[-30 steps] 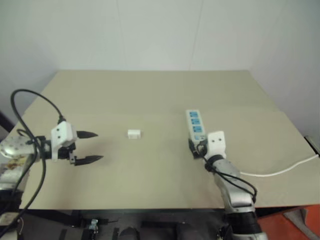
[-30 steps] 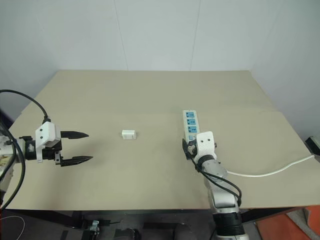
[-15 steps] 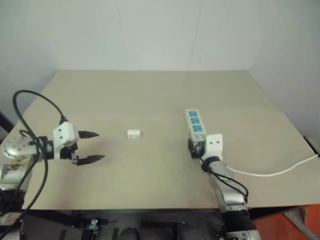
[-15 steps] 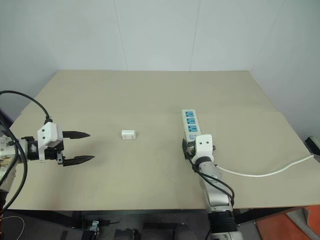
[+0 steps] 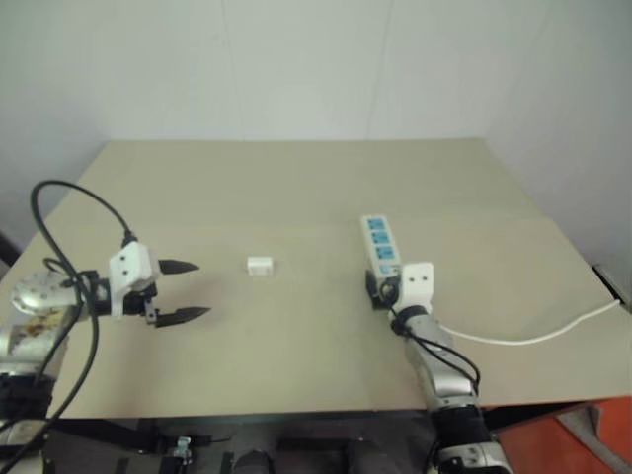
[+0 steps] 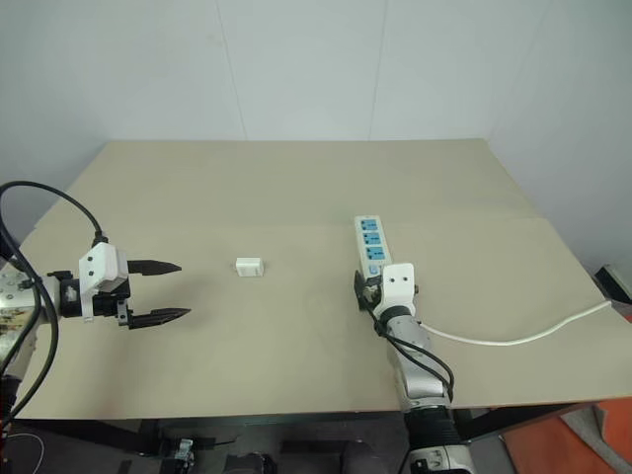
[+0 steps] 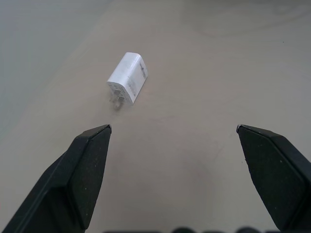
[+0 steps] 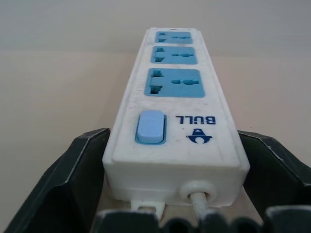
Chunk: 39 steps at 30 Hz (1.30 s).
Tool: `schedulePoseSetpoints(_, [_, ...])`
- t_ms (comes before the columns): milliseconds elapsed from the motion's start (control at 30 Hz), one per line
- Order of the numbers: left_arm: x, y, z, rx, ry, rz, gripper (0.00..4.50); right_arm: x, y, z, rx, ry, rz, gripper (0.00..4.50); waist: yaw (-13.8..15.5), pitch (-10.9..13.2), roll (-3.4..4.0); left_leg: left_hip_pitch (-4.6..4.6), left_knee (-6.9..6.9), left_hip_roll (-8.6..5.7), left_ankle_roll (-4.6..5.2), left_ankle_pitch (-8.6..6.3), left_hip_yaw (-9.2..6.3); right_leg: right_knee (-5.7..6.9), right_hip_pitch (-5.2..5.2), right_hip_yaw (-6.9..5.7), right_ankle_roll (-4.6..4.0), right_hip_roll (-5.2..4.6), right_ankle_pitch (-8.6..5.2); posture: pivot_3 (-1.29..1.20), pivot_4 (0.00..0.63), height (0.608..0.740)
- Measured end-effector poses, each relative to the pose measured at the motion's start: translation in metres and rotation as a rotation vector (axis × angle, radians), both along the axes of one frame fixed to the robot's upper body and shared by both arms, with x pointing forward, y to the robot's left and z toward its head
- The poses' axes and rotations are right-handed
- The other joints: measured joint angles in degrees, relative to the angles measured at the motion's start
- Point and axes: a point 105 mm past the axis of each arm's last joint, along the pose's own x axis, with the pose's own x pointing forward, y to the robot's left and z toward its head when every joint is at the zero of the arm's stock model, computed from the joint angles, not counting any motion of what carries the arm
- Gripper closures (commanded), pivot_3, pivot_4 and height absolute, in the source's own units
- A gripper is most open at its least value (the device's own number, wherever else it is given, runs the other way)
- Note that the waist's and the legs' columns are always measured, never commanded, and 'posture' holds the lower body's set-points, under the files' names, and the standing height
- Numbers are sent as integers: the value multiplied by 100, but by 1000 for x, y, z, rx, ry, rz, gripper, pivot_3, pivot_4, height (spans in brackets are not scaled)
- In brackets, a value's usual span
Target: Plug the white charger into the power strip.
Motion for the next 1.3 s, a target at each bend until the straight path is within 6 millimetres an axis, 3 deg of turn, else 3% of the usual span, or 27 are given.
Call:
schedulePoseSetpoints(33, [0,-1,1,1,-3,-2,0,0,1,0,-2,-1,9,1111,-13,-1,-2,0,0,0,0,0,0,0,0,0,0,0,0,0,150,740])
schedulePoseSetpoints(200, [2,-5,4,-4,-16,-7,0,0,2,0,-3,-1,15,1107,-20,-2,-4,0,0,0,0,0,-1,0,1,-1,0,0,0,0,150,740])
schedulePoseSetpoints(267, [13,-12,8,-2,-30,17,0,1,0,-1,-10,1,15,1107,-7,-4,-7,-1,4,-2,0,0,-6,2,3,-4,1,0,0,0,150,740])
schedulePoseSetpoints(367, [44,-37,32,59,-78,51,0,2,-2,-3,-22,9,18,1107,61,-16,-29,-1,20,-6,-1,3,-22,4,15,-16,12,4,-3,0,150,740])
schedulePoseSetpoints(467, [58,-61,57,180,-86,-45,0,4,0,-1,-30,5,44,1107,15,-16,-28,0,16,-8,-1,3,-17,-2,13,-7,12,5,-2,0,150,740])
schedulePoseSetpoints(600, [81,-93,72,310,-2,-113,0,8,0,0,-51,3,71,1107,-28,-16,-26,-5,12,-10,-1,3,-17,-5,9,-5,12,7,-3,0,150,740])
schedulePoseSetpoints(833, [105,-126,63,531,160,-122,0,10,0,0,-55,6,77,1107,-37,-15,-27,-6,9,-11,0,3,-17,-5,6,-2,46,9,-23,0,150,740])
schedulePoseSetpoints(1000, [107,-147,51,620,200,-198,0,10,0,0,-54,7,76,1107,-38,-15,-27,-6,9,-11,0,3,-17,-3,6,1,47,9,-23,0,150,740])
schedulePoseSetpoints(1300, [107,-144,12,787,276,-226,0,10,2,-1,-41,8,61,1107,-26,-14,-28,-10,11,-13,0,3,-19,-2,5,2,50,9,-23,0,150,740])
